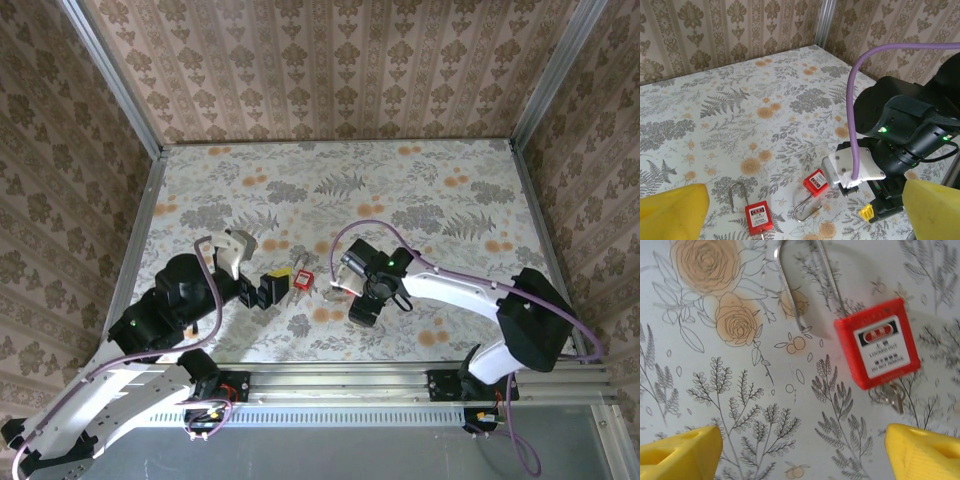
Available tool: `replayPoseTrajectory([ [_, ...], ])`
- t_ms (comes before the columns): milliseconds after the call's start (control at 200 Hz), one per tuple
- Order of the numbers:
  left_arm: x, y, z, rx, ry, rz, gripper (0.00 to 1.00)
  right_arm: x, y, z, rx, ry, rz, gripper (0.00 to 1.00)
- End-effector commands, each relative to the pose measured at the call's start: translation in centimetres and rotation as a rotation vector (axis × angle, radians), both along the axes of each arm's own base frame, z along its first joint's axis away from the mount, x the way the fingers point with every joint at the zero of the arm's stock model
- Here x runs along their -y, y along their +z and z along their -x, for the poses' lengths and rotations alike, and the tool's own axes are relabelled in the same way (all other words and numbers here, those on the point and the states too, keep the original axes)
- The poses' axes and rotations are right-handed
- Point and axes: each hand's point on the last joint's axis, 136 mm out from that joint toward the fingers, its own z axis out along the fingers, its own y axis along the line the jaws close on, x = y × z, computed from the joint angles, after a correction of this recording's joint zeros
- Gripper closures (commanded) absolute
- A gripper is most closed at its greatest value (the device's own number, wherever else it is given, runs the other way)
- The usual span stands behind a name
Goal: Unlock with the key
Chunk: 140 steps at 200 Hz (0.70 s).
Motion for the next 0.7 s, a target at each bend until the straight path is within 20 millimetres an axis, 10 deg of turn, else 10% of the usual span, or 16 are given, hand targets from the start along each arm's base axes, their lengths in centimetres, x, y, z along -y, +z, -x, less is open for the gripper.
replayPoseTrajectory([
  [0,-0.6,0.1,0.2,0.013,0.011,-0.003,0.0,-0.7,-0.1,-1.3,0.027,0.211,0.04,0.15],
  [695,-1.2,-0.9,0.1,0.006,0.032,-0.038,0.0,-1.5,-3.5,-6.1,-0.074,0.301,0.106,0.17],
])
